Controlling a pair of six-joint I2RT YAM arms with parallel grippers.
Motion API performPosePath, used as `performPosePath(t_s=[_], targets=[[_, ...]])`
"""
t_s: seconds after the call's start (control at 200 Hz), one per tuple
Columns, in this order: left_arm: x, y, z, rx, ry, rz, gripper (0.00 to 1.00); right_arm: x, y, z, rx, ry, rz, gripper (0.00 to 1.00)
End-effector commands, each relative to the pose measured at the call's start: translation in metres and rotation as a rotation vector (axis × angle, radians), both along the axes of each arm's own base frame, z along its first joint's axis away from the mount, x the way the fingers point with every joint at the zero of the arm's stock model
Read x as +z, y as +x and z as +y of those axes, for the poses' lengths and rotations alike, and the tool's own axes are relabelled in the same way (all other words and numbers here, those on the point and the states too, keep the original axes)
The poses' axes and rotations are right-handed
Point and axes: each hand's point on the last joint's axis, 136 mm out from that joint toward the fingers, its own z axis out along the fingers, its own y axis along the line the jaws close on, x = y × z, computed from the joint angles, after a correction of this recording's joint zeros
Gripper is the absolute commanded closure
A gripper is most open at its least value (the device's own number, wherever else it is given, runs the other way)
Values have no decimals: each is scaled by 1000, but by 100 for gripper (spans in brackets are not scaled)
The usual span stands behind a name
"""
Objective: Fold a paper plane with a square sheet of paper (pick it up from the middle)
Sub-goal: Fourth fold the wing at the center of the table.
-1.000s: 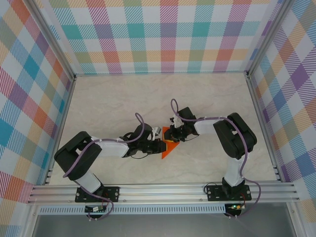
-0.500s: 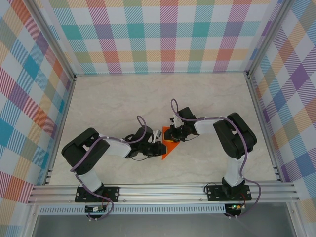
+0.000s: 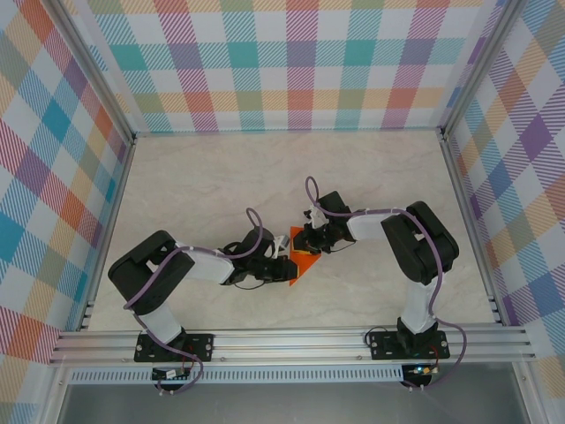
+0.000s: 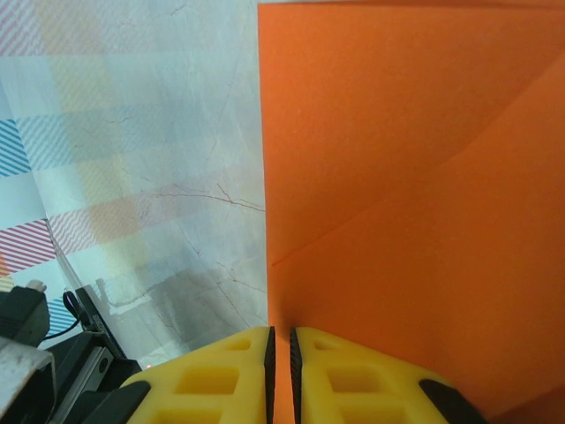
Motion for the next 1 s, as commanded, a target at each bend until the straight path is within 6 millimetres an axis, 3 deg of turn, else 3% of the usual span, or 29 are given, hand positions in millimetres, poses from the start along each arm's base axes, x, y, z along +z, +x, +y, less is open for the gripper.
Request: performPosePath(t_s=[0.0,0.485,0.675,0.87,1.0], targets=[[-26,-49,21,-97,113,131,86,-81,-39,-53,-44,-314,159,84],[-37,-62,40,-104,203,147,89,-80,-38,-54,-45,-317,158,84],[1,-49,33,-64,104,37,89,-83,-39,-54,-46,-322,165,84],[42,-21,45,63,105,-113,89,-84,-39,-53,-47,-314,170,84],[60,-8,34,81,52,-161,88,-84,-39,-52,-47,-312,170,84]])
